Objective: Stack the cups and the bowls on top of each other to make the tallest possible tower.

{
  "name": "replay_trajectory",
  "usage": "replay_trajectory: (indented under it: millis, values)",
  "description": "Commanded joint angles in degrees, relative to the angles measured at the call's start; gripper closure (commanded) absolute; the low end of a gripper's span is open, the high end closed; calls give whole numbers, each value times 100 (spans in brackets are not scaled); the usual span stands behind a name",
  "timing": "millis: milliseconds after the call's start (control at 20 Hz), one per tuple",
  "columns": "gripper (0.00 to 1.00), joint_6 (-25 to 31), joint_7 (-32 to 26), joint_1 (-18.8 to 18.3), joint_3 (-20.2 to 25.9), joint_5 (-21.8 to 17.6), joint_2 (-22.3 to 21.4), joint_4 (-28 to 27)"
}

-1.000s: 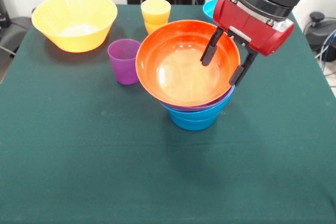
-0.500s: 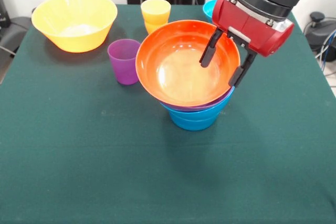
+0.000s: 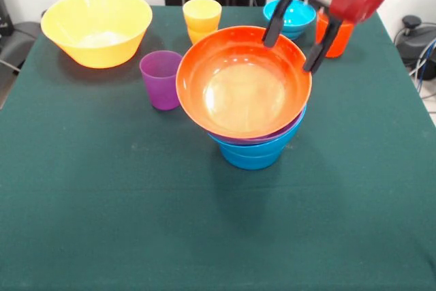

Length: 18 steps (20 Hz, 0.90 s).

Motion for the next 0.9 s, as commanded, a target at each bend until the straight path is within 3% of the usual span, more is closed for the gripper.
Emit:
replay_trajectory:
  millis: [50, 450, 900]
  values:
    - [0, 1025, -107, 77, 568, -113, -773, 532]
    - [0, 1302, 199, 257, 604, -101, -1091, 761]
    - [0, 927, 638, 476, 612, -30, -1121, 1141]
